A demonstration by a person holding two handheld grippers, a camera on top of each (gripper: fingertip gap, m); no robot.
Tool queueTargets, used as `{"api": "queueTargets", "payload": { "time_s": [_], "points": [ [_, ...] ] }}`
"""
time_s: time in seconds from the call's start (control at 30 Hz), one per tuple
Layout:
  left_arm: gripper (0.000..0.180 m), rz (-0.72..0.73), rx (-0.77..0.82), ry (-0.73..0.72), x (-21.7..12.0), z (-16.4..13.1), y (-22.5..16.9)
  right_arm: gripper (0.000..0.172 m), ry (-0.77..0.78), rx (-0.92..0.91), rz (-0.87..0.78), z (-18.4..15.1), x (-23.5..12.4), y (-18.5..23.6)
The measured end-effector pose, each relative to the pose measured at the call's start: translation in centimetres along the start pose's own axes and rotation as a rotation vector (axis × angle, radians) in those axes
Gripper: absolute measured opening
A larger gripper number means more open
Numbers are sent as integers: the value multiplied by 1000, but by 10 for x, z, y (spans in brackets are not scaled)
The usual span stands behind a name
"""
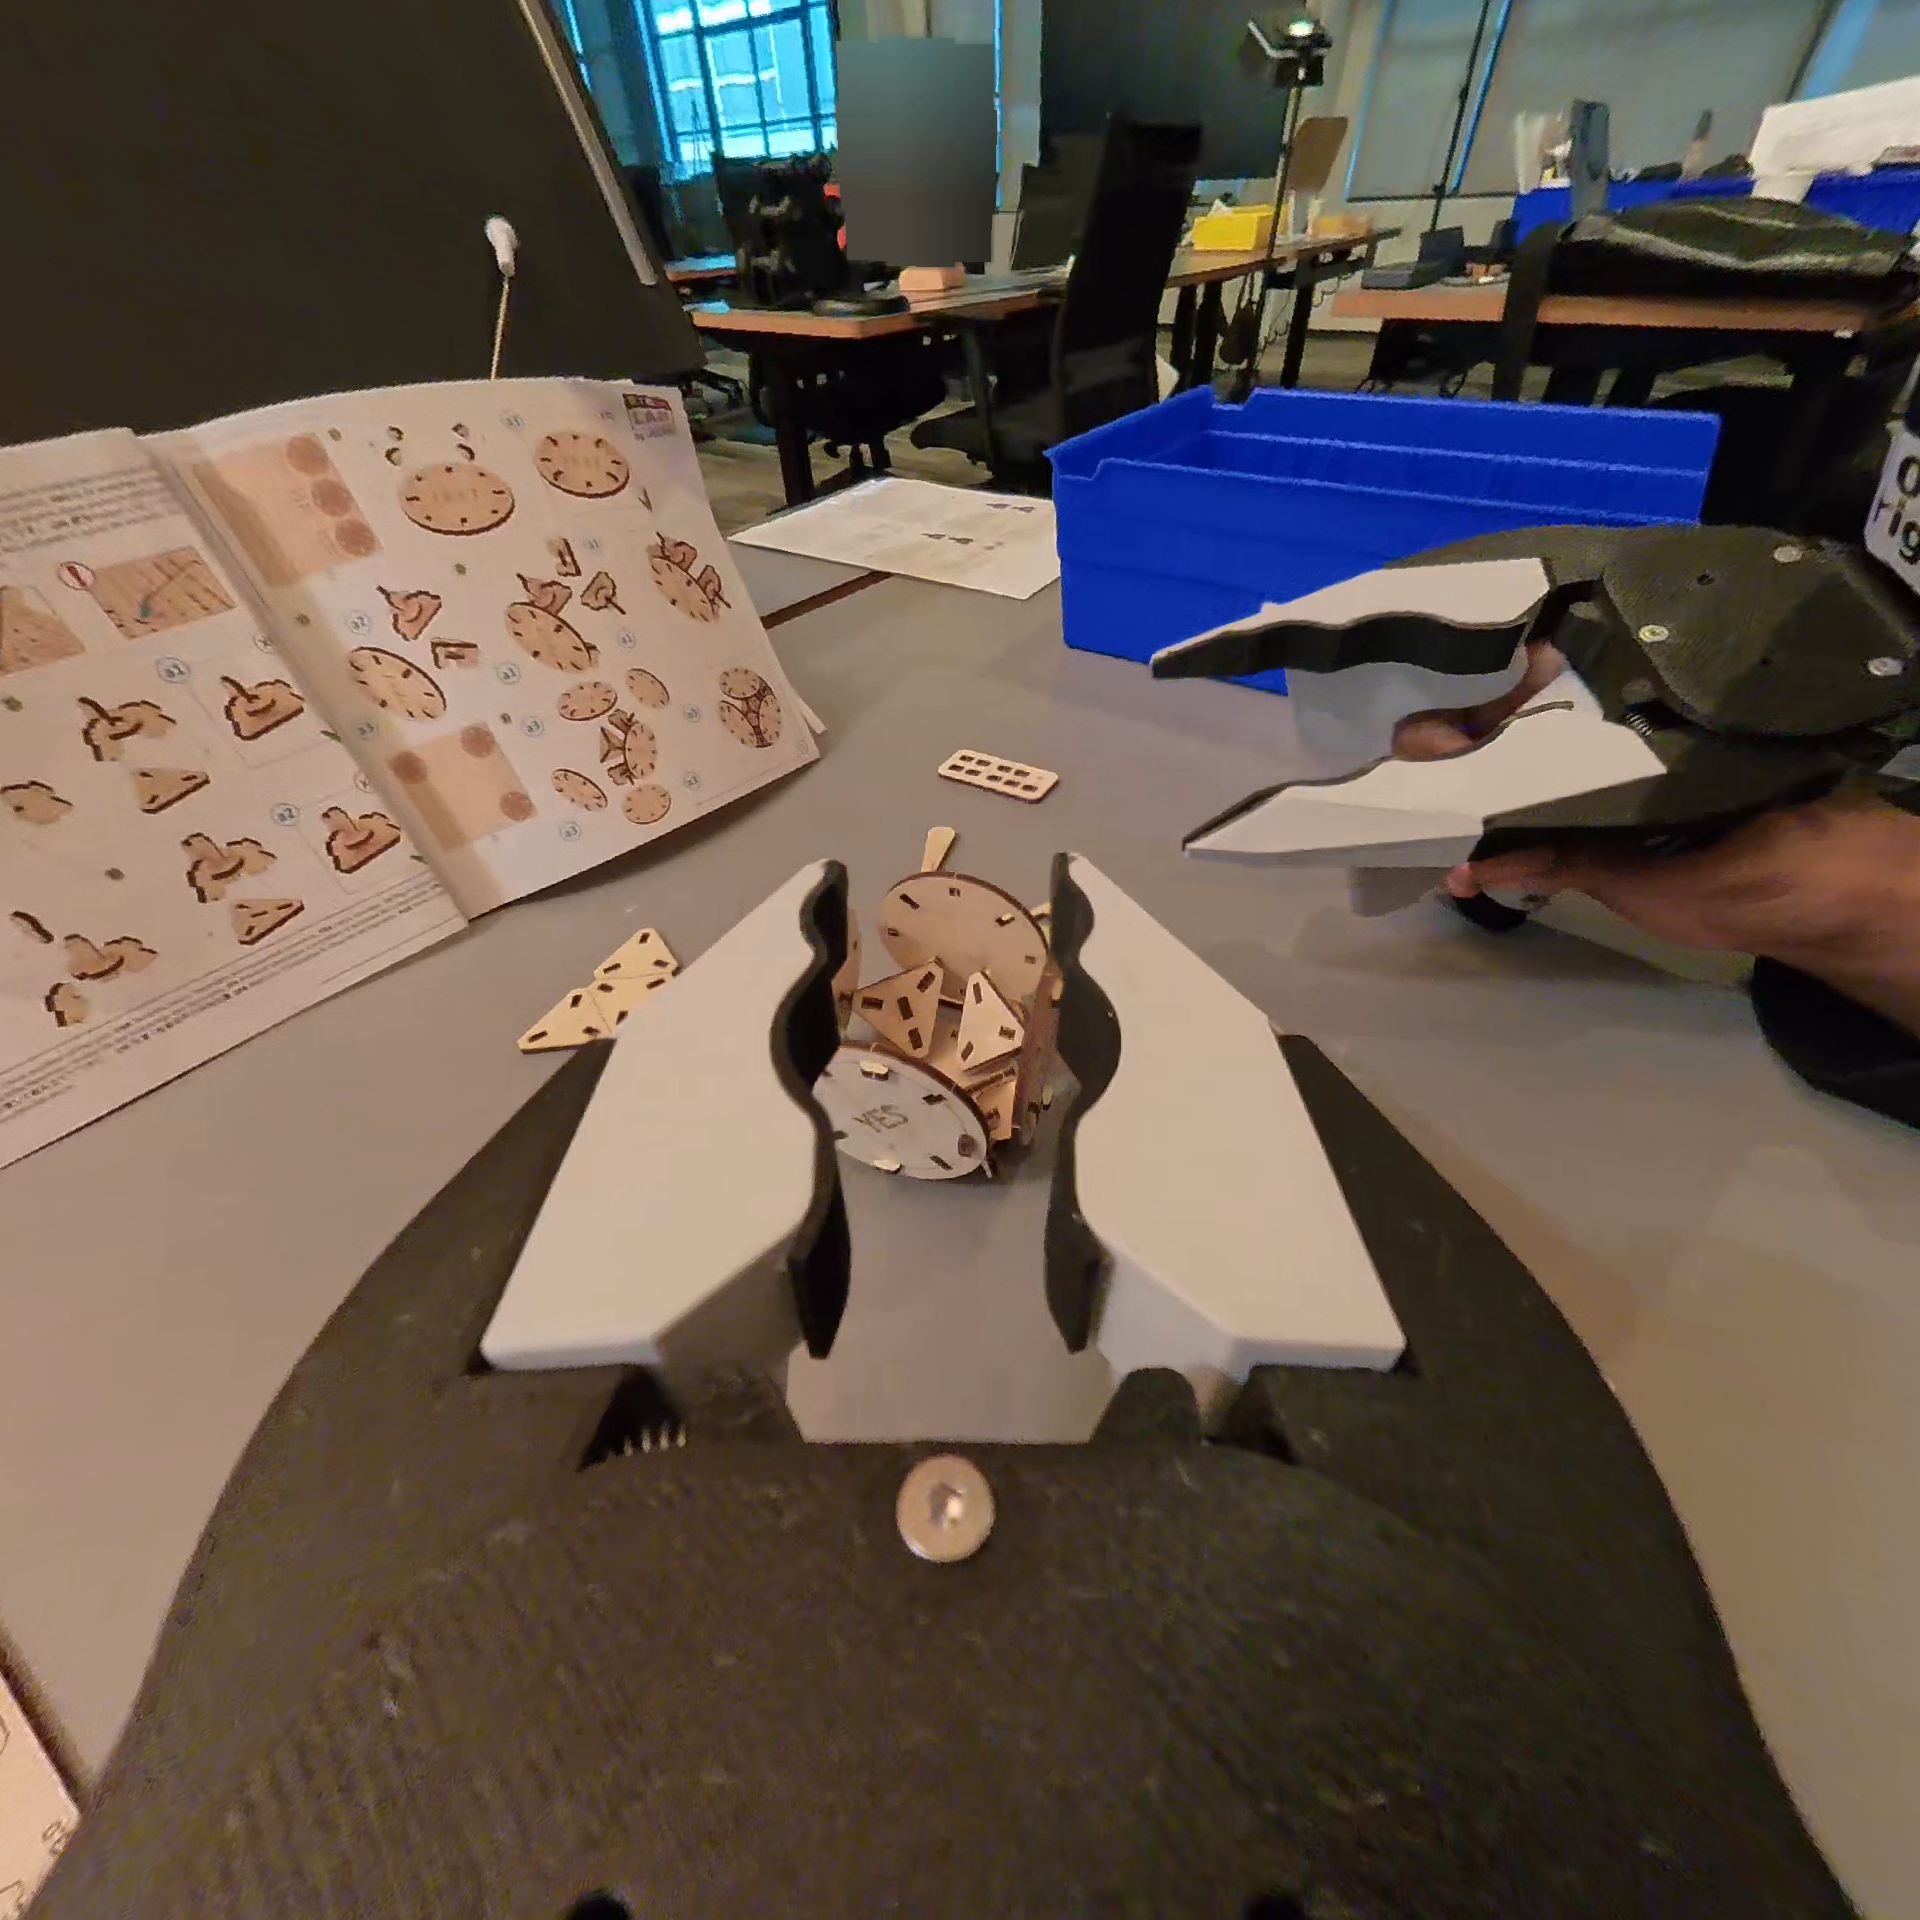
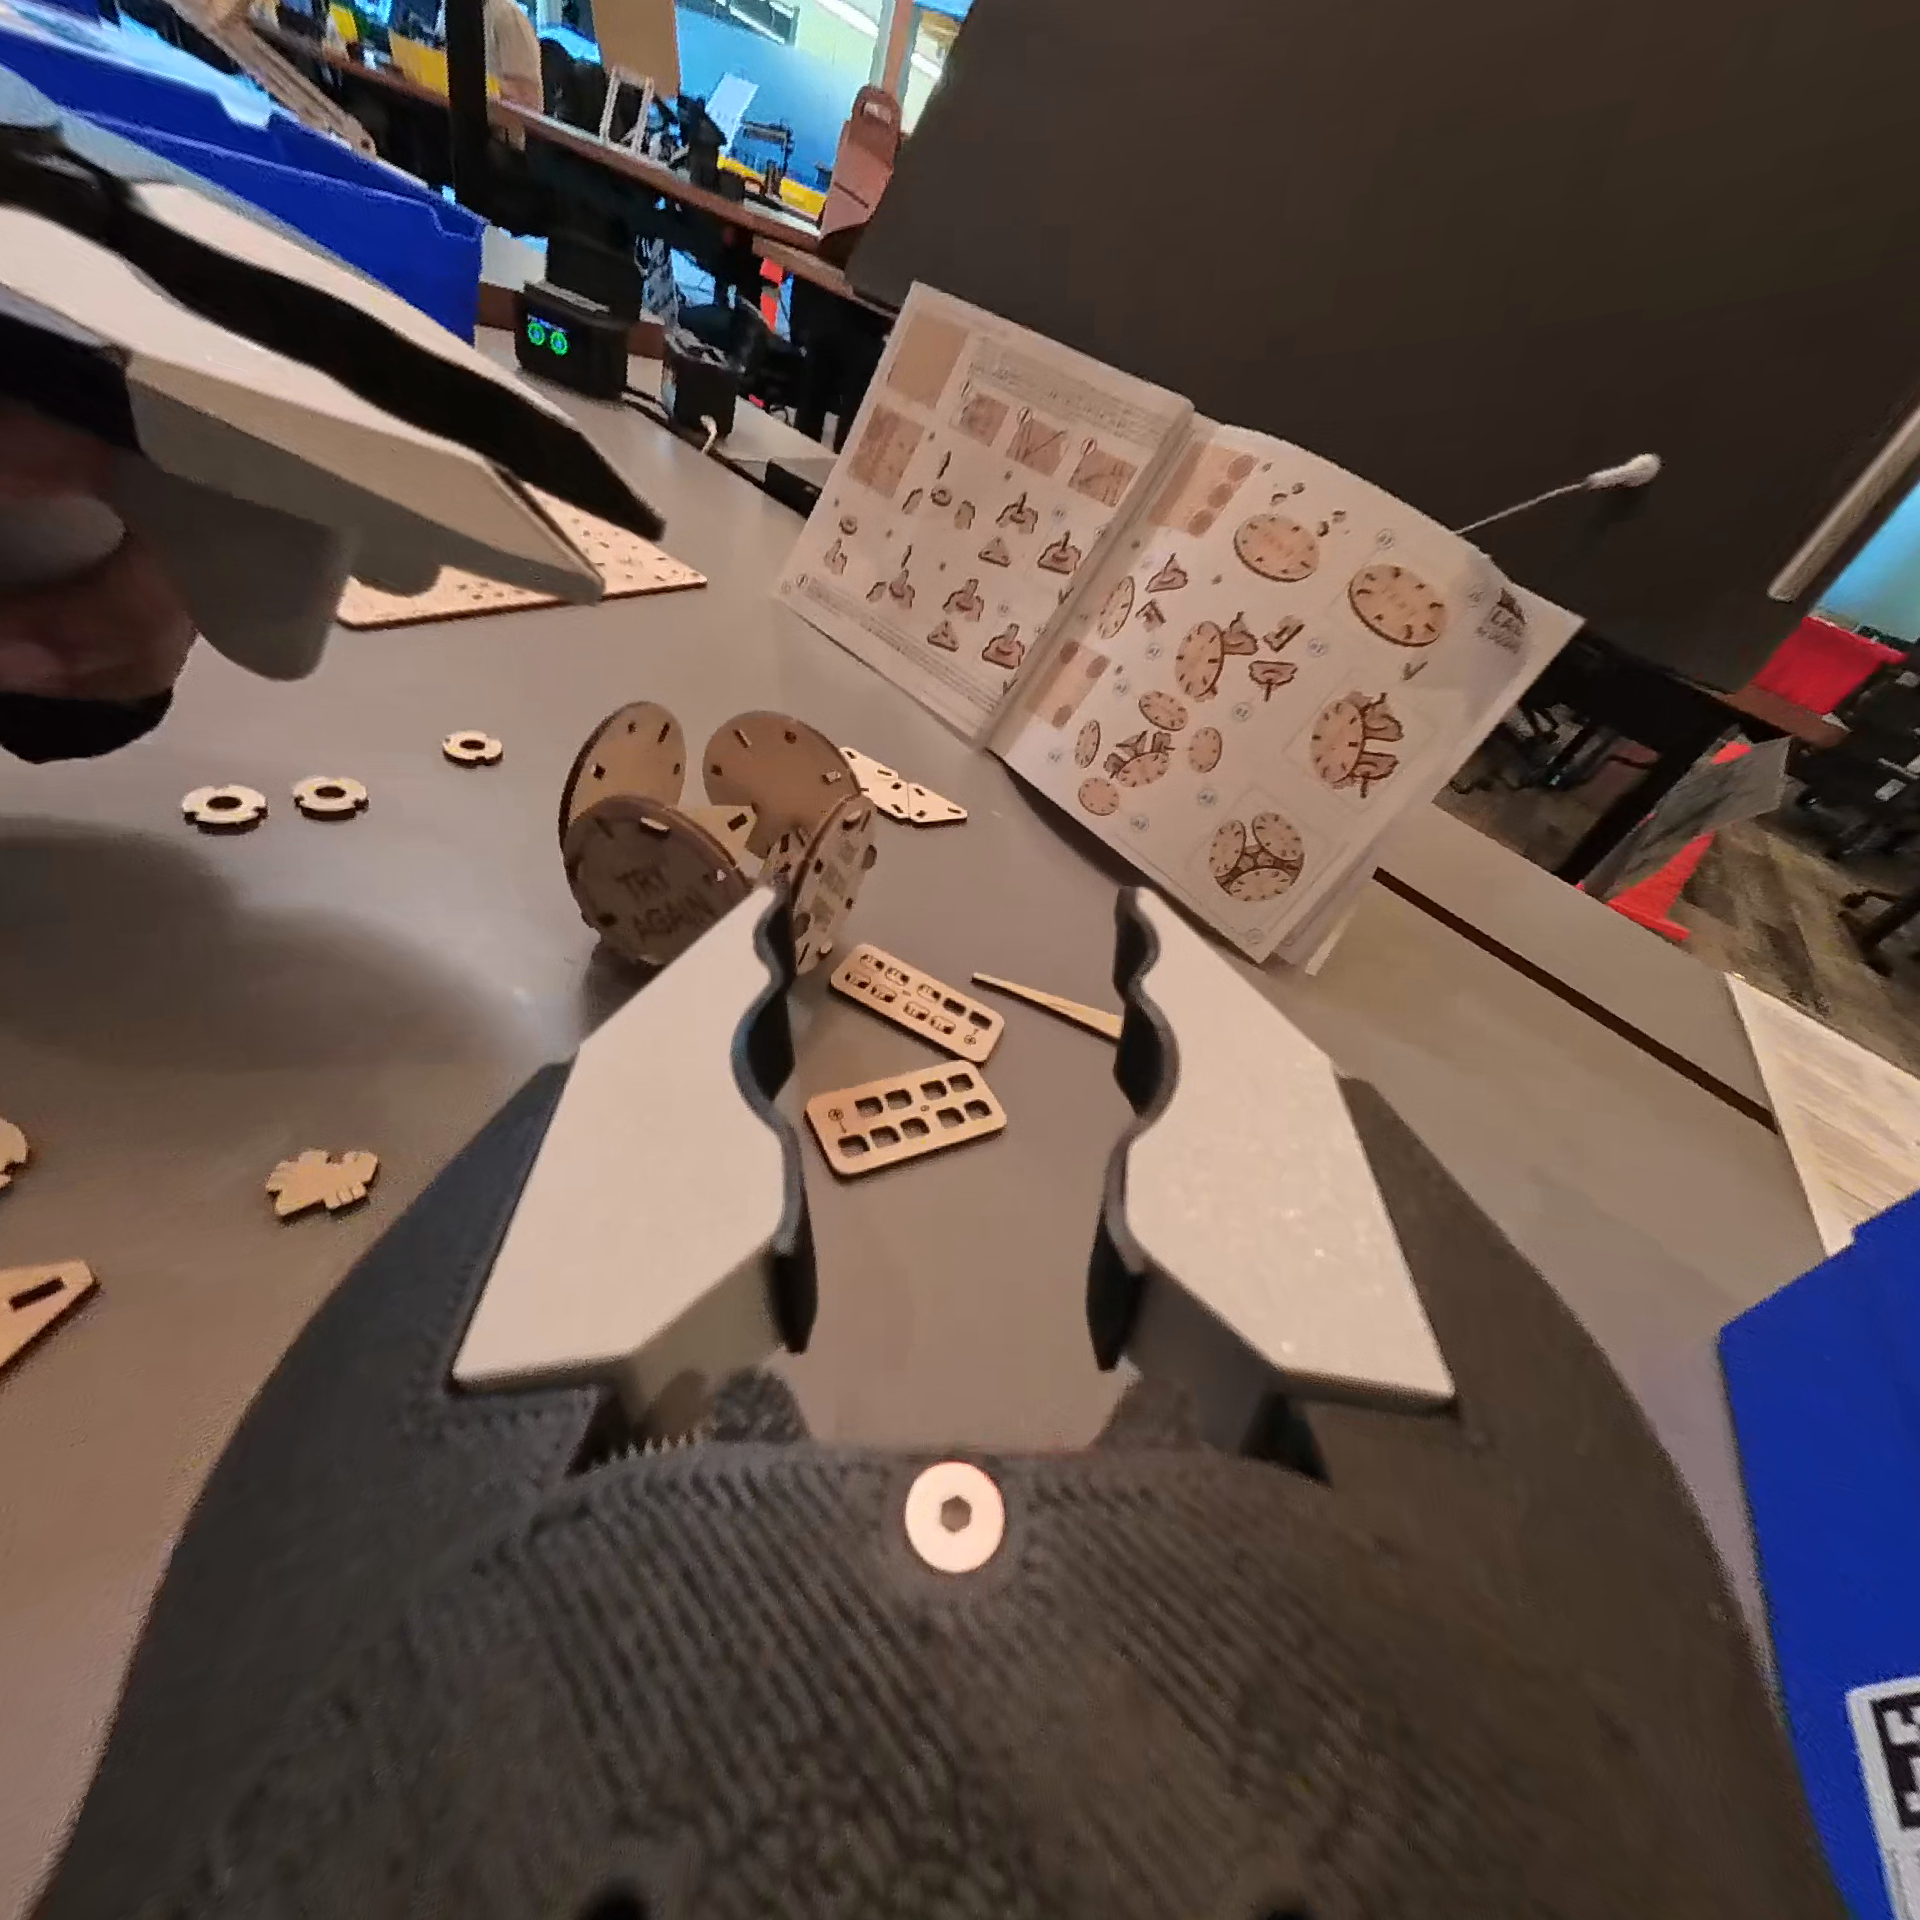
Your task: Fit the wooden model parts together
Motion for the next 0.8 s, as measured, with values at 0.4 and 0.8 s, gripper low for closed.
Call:
{"api": "queueTargets", "payload": {
  "time_s": [0.4,0.8],
  "points": [
    [47,-71,13,26,5,-6,-6,11,-217,169,133,12,-20,4],
    [47,-83,-43,-13,1,-5,-1,0,-226,179,39,13,-24,-7]
  ]
}}
Point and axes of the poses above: each gripper's, where its closed fingertips meet, x out along the fingers, z out of its top, y = z × x across the jaws, the point moved 8 cm from there along -x, back along the fingers, and after that the axes turned 4 degrees about z, right-handed, at the moved point
